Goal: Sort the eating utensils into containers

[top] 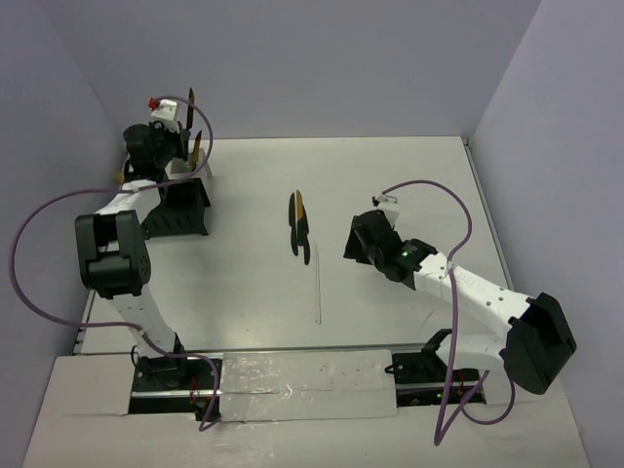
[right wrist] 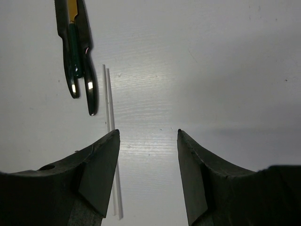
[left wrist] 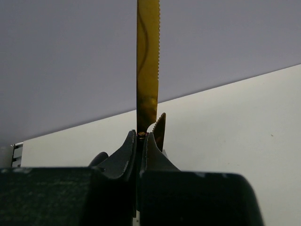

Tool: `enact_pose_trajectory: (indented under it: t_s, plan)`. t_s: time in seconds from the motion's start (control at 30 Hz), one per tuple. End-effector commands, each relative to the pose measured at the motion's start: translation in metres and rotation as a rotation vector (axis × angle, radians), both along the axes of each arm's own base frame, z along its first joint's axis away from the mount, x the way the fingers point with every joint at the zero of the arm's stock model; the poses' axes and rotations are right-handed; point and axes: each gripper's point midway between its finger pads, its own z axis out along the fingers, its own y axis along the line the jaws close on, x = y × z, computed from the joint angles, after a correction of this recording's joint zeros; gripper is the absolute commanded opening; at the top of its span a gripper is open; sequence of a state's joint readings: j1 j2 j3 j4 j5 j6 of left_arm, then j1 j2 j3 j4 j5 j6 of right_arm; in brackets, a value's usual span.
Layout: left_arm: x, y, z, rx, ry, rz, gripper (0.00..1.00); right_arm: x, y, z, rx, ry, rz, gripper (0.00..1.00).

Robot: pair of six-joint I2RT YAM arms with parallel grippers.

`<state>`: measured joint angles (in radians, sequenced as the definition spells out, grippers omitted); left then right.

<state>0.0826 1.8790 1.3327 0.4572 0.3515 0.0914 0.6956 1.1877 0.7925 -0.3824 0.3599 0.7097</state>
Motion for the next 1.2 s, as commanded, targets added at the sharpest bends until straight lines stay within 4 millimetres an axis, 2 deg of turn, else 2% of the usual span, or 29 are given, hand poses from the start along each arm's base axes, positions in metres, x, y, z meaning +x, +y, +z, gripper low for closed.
enact_pose_trajectory:
  t_s: [0.0,0.2,0.33,0.47,0.6,0.7,0.8,0.87,0.93,0.97,1.0,1.03,1.07,1.1,1.13,1.17]
  plan:
    - [0.009,0.004,0.036,0.062,-0.167,-0.016,0.00,0.007,-0.006,0.015,0.008,-0.050,-0.045,0.59]
    - [-0.001,0.004,-0.001,0.090,-0.126,-0.039,0.00,0.008,-0.008,0.020,0.000,-0.053,-0.052,0.60]
    - [-0.004,0.006,-0.008,0.064,-0.104,-0.027,0.03,0.011,-0.006,0.024,-0.008,-0.054,-0.050,0.60]
    - [-0.011,0.006,-0.014,0.072,-0.091,-0.037,0.17,0.013,-0.005,0.028,-0.011,-0.058,-0.044,0.60]
    - [-0.019,0.003,-0.018,0.075,-0.074,-0.061,0.42,0.015,-0.004,0.028,-0.017,-0.056,-0.037,0.60]
    - [-0.024,0.000,-0.013,0.062,-0.072,-0.066,0.58,0.016,-0.002,0.029,-0.018,-0.058,-0.033,0.60]
    - [-0.024,0.003,0.000,0.044,-0.068,-0.045,0.62,0.016,-0.002,0.030,-0.018,-0.059,-0.028,0.60]
    - [-0.025,0.006,0.017,0.012,-0.078,-0.017,0.62,0.016,-0.002,0.030,-0.017,-0.060,-0.028,0.60]
    - [-0.026,0.007,0.046,-0.036,-0.086,0.025,0.62,0.015,-0.002,0.029,-0.017,-0.062,-0.027,0.60]
    - [-0.027,0.006,0.052,-0.050,-0.071,0.038,0.59,0.015,-0.002,0.029,-0.017,-0.061,-0.026,0.60]
    - [-0.024,0.004,0.077,-0.047,-0.089,0.048,0.57,0.015,-0.001,0.027,-0.016,-0.059,-0.026,0.60]
    - [-0.028,-0.005,0.064,-0.043,0.023,0.084,0.57,0.015,-0.001,0.026,-0.014,-0.058,-0.024,0.60]
    - [-0.030,-0.012,0.062,-0.028,0.074,0.098,0.55,0.016,0.000,0.026,-0.010,-0.058,-0.025,0.60]
    - [-0.028,-0.018,0.083,-0.009,0.081,0.113,0.54,0.016,0.002,0.024,-0.003,-0.055,-0.019,0.60]
    - [-0.043,-0.049,0.043,0.023,0.269,0.081,0.51,0.017,0.004,0.023,-0.001,-0.051,-0.016,0.60]
    - [-0.051,-0.066,0.044,0.033,0.310,0.048,0.49,0.017,0.006,0.023,0.002,-0.050,-0.011,0.60]
